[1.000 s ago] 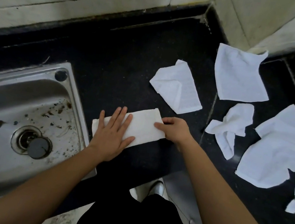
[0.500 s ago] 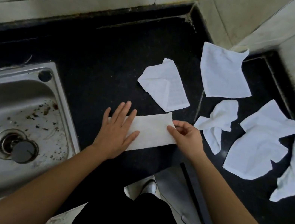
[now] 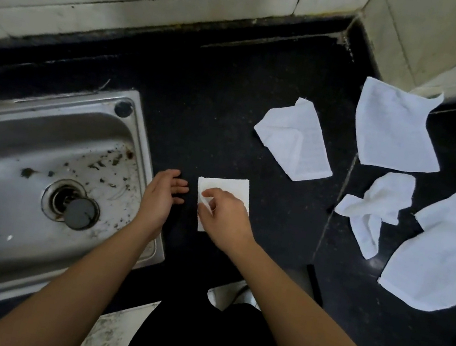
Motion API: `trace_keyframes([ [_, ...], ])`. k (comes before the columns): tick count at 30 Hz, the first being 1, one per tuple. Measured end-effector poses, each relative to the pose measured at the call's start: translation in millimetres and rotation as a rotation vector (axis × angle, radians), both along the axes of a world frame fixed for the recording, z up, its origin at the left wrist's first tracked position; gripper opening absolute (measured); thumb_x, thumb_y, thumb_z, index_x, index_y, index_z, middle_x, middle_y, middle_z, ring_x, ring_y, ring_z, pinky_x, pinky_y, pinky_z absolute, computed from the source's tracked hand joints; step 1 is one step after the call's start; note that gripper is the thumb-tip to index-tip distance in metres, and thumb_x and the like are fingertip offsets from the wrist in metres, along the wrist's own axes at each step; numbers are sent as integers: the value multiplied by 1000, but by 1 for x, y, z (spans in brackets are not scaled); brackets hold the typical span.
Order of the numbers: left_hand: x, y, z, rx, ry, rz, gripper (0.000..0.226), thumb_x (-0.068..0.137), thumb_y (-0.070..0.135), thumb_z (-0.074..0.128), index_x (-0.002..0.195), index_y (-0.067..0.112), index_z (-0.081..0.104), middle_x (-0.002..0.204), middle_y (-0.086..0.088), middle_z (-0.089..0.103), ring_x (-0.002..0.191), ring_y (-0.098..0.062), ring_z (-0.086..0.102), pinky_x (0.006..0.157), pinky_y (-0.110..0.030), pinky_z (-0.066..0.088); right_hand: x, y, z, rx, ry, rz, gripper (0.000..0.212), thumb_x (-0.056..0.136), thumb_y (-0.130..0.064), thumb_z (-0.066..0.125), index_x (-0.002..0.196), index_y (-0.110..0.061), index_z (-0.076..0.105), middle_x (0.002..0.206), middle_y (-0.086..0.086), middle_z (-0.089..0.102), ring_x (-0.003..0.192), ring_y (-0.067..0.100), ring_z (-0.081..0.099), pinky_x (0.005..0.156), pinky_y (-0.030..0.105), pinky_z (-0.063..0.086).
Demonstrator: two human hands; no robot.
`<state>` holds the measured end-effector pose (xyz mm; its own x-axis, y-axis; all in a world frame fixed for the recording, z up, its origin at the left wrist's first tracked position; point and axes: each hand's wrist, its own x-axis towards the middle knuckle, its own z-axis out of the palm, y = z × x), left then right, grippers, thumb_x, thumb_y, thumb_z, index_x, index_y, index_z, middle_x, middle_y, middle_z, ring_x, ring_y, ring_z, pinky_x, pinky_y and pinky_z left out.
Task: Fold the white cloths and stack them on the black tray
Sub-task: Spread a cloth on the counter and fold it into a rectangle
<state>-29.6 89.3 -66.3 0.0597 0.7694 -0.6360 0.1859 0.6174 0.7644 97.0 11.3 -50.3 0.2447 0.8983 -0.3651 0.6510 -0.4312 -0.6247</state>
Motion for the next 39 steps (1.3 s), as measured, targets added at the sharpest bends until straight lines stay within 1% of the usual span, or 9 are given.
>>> trace_keyframes([
  [6,-4,-7,-1,99,97,-131,25,105,25,40,120,17,57,109,-2,63,106,-20,64,81,-31,54,11,-15,0,-6,4,-9,33,95,-38,61,122,-20,65,102,-1,66,88,13,63,84,31,53],
  [9,-11,-18,-3,449,341,-474,32,104,31,44,131,17,54,128,-2,54,114,-14,54,100,-37,46,34,-33,-1,136,-126,-59,23,97,-32,58,111,-17,69,100,0,64,81,16,63,73,40,56],
  [11,-14,-25,-7,715,505,-715,45,103,36,40,140,13,47,146,-7,42,131,-19,40,111,-39,36,48,-43,-7,225,-334,5,26,96,-27,59,116,-13,68,113,4,62,92,23,63,74,43,56],
  [13,-13,-26,-12,832,638,-930,57,103,42,32,152,13,31,162,-8,20,148,-21,19,117,-42,22,55,-47,-13,204,-476,102,40,99,-30,54,134,-10,57,141,11,52,119,30,55,93,46,52],
  [15,-12,-26,-20,875,730,-1091,65,103,48,22,157,13,14,167,-6,1,153,-20,-1,120,-45,12,54,-45,-16,103,-515,209,57,104,-39,38,151,-8,35,162,14,25,145,32,31,113,47,34],
  [18,-9,-25,-28,882,785,-1235,71,102,54,12,158,10,5,166,-7,-4,153,-19,-6,122,-52,12,49,-38,-23,15,-547,325,70,104,-51,21,158,-7,12,167,12,2,153,33,6,123,51,17],
  [25,-10,-26,-41,878,878,-1329,78,101,59,14,157,7,2,166,-11,-6,153,-23,-6,121,-56,8,68,-43,-43,-124,-577,395,82,100,-63,11,159,-9,-4,167,10,-7,153,32,-6,123,55,8],
  [34,-11,-26,-39,790,802,-1338,79,99,63,8,158,10,2,166,-8,-6,153,-20,-8,122,-54,3,65,-45,-34,-155,-487,359,85,97,-69,10,159,-13,-3,167,11,-8,153,31,-7,123,53,5],
  [39,-9,-20,-14,834,806,-1153,67,101,54,23,153,12,30,151,-8,43,139,-24,39,114,-45,29,44,-55,-16,-53,-404,-176,57,99,-50,45,141,-12,49,142,14,46,126,32,45,103,47,42],
])
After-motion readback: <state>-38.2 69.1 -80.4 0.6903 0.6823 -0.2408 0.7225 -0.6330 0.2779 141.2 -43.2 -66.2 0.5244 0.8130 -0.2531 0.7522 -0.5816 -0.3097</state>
